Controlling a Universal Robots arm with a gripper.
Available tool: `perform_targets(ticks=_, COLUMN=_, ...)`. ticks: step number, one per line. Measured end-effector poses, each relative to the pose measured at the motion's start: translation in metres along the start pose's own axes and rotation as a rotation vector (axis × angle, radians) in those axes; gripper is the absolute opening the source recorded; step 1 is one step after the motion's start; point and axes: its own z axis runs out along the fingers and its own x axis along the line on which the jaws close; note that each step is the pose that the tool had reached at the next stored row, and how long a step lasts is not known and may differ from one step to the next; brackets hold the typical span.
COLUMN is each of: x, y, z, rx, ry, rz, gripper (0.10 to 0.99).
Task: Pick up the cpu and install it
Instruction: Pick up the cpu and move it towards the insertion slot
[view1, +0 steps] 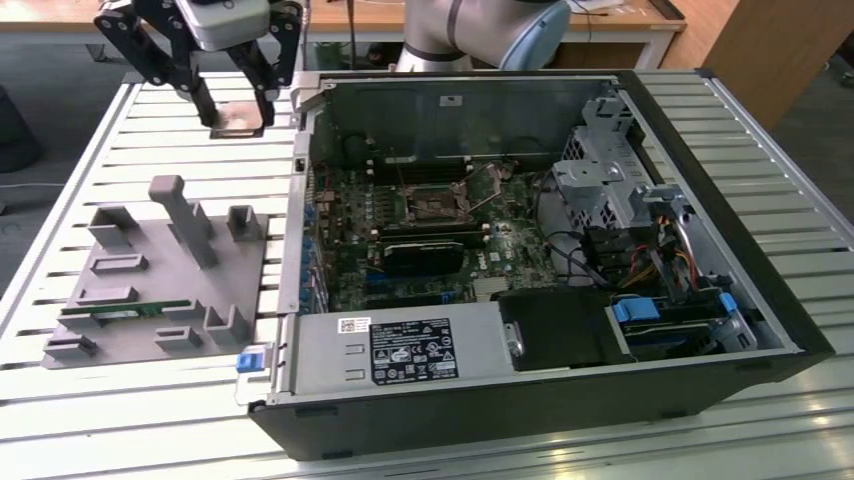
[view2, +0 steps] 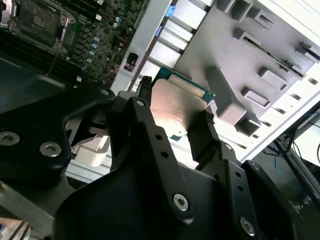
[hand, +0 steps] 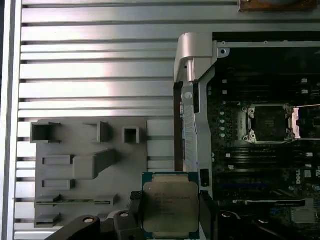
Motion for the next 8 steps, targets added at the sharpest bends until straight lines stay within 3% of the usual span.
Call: perform_targets(ticks=8, x=-0.0114, y=0.0003, z=0.0000, rx=0.000, ry=0.0000, rz=0.000, gripper=0.537)
